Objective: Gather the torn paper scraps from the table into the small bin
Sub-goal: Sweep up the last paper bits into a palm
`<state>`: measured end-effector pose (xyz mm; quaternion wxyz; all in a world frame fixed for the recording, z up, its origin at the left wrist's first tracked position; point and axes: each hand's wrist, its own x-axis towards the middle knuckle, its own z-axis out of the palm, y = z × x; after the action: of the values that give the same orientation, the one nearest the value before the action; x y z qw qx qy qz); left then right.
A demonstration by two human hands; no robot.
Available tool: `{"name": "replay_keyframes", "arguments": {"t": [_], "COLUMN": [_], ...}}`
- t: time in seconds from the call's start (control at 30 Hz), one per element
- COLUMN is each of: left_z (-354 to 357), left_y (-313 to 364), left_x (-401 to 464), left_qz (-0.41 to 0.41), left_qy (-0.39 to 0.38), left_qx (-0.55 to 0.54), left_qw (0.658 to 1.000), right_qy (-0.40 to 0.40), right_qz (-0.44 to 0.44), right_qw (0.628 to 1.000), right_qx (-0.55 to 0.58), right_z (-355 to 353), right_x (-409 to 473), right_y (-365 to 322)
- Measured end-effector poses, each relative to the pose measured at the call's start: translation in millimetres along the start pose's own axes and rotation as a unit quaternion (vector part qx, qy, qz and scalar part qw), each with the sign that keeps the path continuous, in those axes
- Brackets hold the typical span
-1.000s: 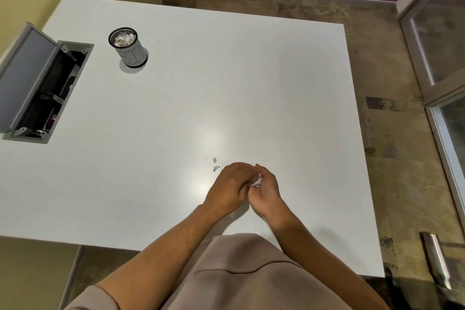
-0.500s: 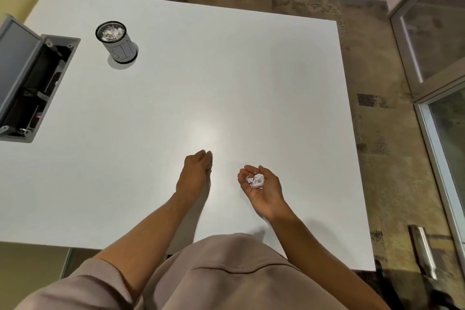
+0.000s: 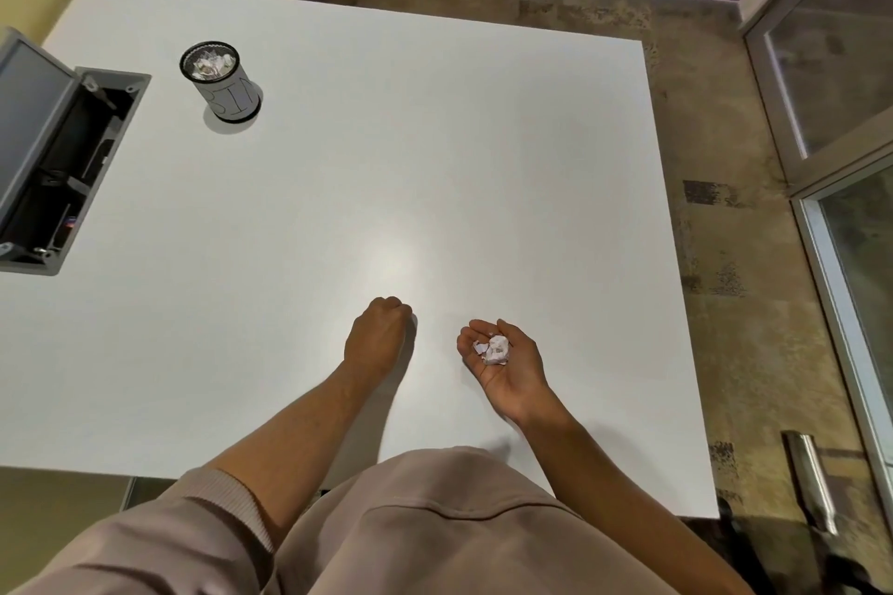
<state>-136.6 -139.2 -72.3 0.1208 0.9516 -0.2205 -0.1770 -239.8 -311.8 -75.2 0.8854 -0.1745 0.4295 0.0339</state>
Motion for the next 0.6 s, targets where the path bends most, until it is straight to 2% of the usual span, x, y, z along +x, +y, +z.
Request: {"name": "replay_keyframes", "arguments": {"t": [0.07, 0.13, 0.23, 0.3, 0.43, 0.6], "left_z": [-0.6, -0.5, -3.7, -10.2, -17.7, -15.4], "left_y": [4.0, 7.8, 9.9, 18.3, 44.4, 66.4], "left_x": [-0.4, -0.3, -0.7, -6.4, -18.6, -27.4], "left_qz": [-0.006, -0.042, -0.109, -0.119, -0.045, 0.034], "left_qy": [-0.008, 0.000, 0.020, 0.035, 0.030, 0.027], "left_qx": [-0.003, -0.058, -0.250, -0.339, -0.419, -0.385], "left_qw": [1.000, 0.997, 0.962, 0.933, 0.907, 0.922], "right_qy": [0.005, 0.010, 0.015, 0.016, -0.003, -0.052], "right_qz": [0.002, 0.003, 0.002, 0.001, 0.003, 0.028], "right_qw": [1.000, 1.000, 1.000, 1.000, 1.000, 0.993], "right_qx": [-0.003, 0.000, 0.006, 0.008, 0.021, 0.100], "right_z": [-1.4, -2.2, -2.3, -1.8, 1.9, 11.3], "right_x": [0.1, 0.3, 1.9, 2.8, 3.1, -2.7], "right_y": [0.7, 1.1, 2.1, 3.3, 6.7, 7.5]}}
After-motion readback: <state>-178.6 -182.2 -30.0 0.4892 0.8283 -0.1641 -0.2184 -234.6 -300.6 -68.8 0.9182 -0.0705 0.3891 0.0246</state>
